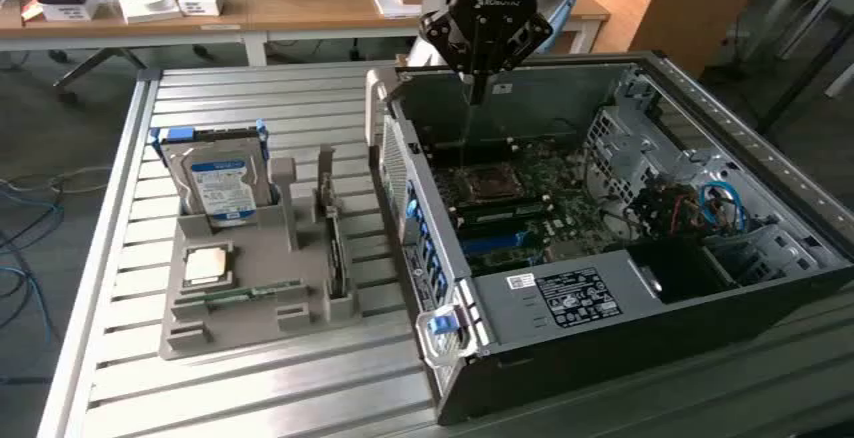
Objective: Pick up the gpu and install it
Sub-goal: 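Reach for the gpu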
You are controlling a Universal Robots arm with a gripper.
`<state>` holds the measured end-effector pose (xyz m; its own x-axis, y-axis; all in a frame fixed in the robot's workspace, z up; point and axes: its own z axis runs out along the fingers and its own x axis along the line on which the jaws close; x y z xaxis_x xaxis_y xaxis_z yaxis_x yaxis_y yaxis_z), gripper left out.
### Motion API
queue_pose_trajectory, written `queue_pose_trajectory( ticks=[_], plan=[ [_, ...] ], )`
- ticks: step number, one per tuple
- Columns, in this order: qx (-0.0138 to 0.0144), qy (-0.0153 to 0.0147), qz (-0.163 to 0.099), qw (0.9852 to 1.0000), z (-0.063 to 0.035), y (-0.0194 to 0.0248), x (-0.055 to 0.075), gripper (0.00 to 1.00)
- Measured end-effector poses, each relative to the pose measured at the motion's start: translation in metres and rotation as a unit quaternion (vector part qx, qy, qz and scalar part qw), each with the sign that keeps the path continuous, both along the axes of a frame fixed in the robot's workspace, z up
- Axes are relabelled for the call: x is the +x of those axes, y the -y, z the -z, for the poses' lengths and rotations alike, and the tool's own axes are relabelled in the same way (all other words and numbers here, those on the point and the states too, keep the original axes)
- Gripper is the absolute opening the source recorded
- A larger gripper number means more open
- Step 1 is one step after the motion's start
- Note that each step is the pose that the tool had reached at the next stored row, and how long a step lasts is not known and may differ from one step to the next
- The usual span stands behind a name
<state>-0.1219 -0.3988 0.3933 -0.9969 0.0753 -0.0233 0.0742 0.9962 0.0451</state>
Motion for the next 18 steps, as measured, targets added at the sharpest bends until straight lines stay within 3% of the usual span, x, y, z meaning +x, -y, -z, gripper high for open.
queue_pose_trajectory(
  ticks=[13, 18],
  plan=[
    [0.0, 0.0, 0.0, 1.0, 0.0, 0.0, -0.0001, 0.11],
    [0.0, 0.0, 0.0, 1.0, 0.0001, 0.0, -0.0077, 0.11]
  ],
)
